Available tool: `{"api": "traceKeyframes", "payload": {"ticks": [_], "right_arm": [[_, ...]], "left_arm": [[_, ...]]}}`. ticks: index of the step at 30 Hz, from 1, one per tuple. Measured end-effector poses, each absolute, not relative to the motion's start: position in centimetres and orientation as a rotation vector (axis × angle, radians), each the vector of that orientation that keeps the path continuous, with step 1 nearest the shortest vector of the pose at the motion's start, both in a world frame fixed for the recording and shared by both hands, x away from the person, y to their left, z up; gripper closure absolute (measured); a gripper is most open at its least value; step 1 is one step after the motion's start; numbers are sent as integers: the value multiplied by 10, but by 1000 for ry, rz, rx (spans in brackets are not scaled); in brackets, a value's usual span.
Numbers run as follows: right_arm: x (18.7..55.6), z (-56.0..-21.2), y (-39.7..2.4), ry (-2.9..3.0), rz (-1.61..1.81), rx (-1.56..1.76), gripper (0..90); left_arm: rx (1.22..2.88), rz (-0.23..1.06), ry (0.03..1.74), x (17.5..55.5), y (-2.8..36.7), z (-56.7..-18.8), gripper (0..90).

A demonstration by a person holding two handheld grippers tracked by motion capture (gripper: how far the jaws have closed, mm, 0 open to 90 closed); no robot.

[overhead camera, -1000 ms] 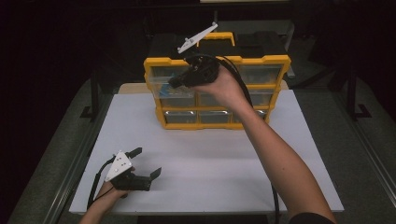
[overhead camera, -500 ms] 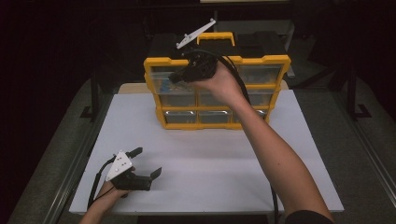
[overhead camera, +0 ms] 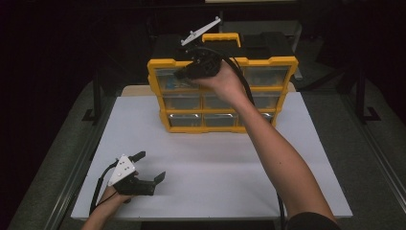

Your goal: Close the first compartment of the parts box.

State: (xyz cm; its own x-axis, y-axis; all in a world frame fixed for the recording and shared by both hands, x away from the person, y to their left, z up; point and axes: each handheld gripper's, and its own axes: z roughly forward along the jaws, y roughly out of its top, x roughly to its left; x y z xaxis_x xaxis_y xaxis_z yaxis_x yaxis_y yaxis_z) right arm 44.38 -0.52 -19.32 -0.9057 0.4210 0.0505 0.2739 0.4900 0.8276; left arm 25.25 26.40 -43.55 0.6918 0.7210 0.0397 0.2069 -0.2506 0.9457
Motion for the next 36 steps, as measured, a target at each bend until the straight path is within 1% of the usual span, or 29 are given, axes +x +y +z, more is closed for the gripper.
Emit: {"api": "traceKeyframes", "payload": {"ticks": [7, 12, 13, 15, 19, 24, 27, 29, 30, 31, 36], "right_arm": [[443, -193, -3, 2562, 1378, 638, 895], [440, -196, -9, 2560, 1401, 602, 884], [439, -198, -11, 2566, 1406, 599, 854], [437, -200, -16, 2567, 1419, 591, 822], [429, -205, -24, 2564, 1421, 584, 732], [419, -212, -38, 2543, 1455, 575, 581], [412, -217, -46, 2531, 1478, 581, 510], [407, -221, -50, 2517, 1474, 577, 480], [407, -221, -50, 2517, 1474, 577, 480], [404, -226, -54, 2500, 1470, 570, 446], [393, -238, -64, 2496, 1475, 585, 397]], "left_arm": [[1788, 578, 731, 252, 263, -435, 0], [1801, 584, 728, 253, 265, -436, 0], [1802, 582, 730, 253, 265, -436, 0], [1803, 582, 728, 253, 265, -436, 0], [1804, 583, 731, 252, 265, -436, 0], [1804, 582, 725, 253, 265, -436, 0], [1804, 581, 726, 253, 264, -436, 0], [1793, 577, 727, 252, 264, -436, 0], [1793, 577, 727, 252, 264, -436, 0], [1796, 580, 725, 252, 263, -436, 0], [1798, 582, 723, 253, 264, -436, 0]]}}
